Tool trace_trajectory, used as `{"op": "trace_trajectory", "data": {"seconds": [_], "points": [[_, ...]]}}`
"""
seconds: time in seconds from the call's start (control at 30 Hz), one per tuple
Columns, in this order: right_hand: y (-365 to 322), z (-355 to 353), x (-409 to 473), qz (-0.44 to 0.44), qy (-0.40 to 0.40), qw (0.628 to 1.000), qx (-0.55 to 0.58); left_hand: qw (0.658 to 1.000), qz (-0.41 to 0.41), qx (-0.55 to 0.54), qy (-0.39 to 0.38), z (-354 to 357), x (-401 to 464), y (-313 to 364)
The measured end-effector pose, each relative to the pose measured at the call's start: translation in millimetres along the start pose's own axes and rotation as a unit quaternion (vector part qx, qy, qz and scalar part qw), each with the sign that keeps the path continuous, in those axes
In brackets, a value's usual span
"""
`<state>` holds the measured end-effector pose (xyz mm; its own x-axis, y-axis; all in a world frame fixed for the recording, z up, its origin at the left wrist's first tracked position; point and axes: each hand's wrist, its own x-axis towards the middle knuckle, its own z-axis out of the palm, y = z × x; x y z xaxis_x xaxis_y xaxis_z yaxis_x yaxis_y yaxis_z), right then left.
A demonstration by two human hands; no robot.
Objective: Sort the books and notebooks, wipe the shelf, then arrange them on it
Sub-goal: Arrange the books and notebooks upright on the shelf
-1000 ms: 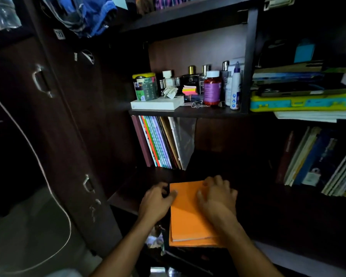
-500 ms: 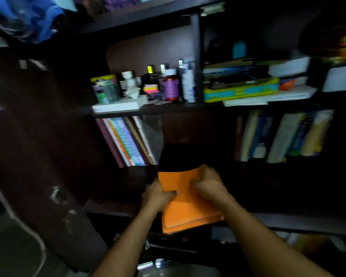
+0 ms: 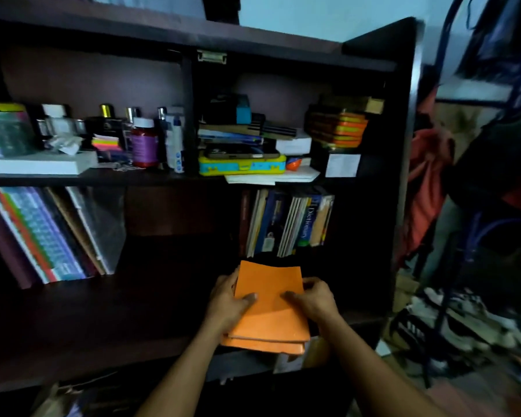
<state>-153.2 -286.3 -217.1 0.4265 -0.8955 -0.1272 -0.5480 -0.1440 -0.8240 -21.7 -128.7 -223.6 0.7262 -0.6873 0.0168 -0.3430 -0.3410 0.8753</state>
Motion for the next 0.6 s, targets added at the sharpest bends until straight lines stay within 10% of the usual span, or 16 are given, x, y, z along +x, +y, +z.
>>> {"op": "trace_trajectory", "data": {"seconds": [0.6], "points": [[13.5, 7.6, -1.7, -0.144, 0.305, 0.919, 0.204, 0.966, 0.036, 0.249, 0.052, 18.2, 58.9, -17.6]]}}
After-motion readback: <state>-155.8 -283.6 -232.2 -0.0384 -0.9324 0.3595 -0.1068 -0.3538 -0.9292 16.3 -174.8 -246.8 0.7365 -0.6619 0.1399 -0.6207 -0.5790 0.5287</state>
